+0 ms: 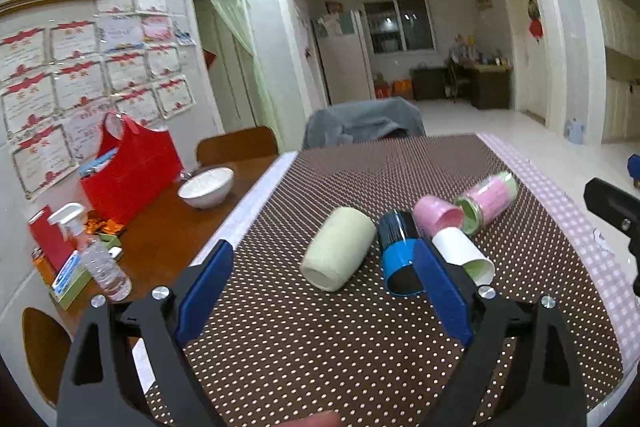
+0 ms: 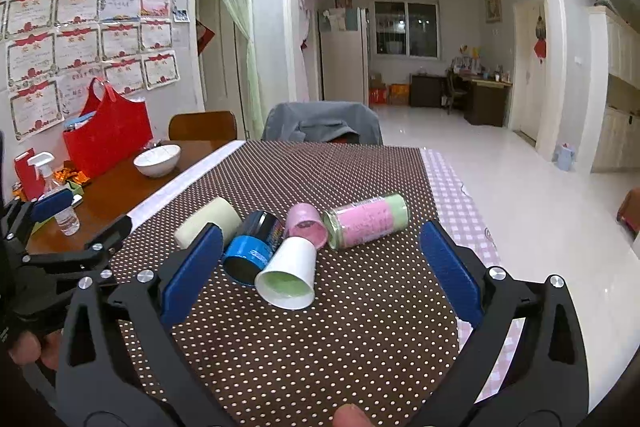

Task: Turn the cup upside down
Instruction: 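Move the left tool to the black-and-blue can and close on it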

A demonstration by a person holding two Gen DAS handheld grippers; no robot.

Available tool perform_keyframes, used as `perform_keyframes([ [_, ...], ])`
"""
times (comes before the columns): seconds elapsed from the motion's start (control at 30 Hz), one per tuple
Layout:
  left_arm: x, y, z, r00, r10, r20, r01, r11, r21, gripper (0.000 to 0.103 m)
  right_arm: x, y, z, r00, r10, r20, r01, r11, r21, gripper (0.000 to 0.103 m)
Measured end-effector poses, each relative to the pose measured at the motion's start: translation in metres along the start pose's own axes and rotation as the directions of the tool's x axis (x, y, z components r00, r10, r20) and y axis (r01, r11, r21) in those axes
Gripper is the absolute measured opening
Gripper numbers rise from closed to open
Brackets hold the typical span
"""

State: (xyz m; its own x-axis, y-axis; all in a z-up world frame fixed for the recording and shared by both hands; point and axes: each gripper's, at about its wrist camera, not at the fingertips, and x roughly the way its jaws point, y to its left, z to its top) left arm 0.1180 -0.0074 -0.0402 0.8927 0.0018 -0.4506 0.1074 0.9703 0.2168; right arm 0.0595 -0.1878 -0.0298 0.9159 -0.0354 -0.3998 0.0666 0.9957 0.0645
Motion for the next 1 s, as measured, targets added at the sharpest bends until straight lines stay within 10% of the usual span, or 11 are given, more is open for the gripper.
perform_keyframes([
  [0.33,0.080,-0.037,0.019,0.987,-0.092,-0.131,0.104,0.990,0.092,0.090,0.055,-0.037,-0.006,0.995,-0.031,-0.099,0.036,0.998,0.051,0.097],
  [0.77,0.164,-0.055,0.022,0.929,-0.182,-0.322,0.217,0.973,0.074,0.089,0.118,-0.052,0.001,0.980,-0.022,-0.200,0.035,0.998,0.060,0.097],
  [1.0,0.212,-0.050,0.014,0.854,-0.233,-0.465,0.225,0.972,-0.075,0.089,0.143,-0.054,0.002,0.973,-0.001,-0.230,0.018,0.997,0.071,0.097],
])
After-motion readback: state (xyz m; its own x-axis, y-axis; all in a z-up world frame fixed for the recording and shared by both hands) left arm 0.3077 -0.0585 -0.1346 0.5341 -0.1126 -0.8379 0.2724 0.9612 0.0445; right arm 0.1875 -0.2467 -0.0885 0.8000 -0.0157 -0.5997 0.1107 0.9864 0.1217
